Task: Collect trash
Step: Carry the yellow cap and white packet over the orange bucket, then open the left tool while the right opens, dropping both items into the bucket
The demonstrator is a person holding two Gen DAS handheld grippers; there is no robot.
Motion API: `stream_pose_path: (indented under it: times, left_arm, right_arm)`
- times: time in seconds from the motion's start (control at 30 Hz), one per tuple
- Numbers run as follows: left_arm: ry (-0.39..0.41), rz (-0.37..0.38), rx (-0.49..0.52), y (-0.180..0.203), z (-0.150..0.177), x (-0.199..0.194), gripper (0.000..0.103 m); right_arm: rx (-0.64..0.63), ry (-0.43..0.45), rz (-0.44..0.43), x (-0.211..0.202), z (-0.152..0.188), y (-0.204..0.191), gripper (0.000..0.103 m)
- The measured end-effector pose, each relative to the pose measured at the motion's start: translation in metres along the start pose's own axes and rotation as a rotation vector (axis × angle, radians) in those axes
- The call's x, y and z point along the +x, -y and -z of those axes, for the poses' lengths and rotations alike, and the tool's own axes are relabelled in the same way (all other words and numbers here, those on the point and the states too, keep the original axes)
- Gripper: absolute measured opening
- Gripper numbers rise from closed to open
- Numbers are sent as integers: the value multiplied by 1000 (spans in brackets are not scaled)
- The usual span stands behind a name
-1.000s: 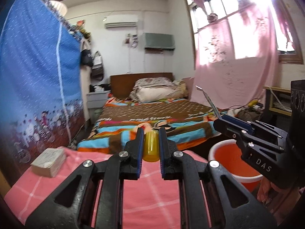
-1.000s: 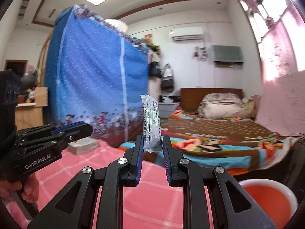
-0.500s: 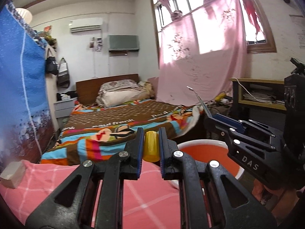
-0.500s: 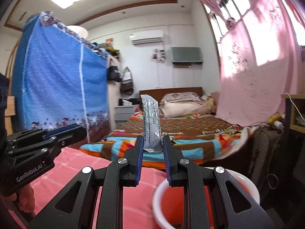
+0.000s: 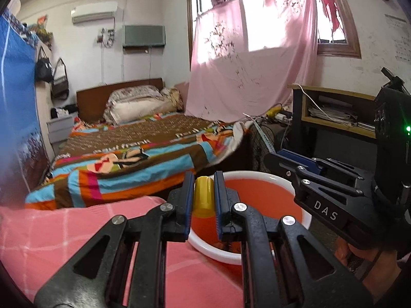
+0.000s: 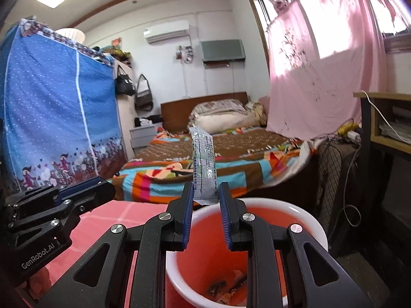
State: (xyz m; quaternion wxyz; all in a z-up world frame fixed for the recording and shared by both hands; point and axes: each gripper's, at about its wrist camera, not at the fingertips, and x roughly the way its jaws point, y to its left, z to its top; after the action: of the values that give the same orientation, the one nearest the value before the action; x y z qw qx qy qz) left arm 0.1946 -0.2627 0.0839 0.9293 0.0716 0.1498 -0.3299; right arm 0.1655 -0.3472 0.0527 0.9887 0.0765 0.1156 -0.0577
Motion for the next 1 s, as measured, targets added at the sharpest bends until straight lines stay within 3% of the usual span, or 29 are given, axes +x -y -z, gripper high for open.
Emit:
stream_pose_path:
  times: [0.63,1.0]
  left_arm:
    - [-208,105,-63,18,16,61,18]
    - [-293,127,-133,15,25,79,18]
  right_arm:
    - [84,-161,40,18,10,30,19]
    - [103,-201,37,21,13,34,20]
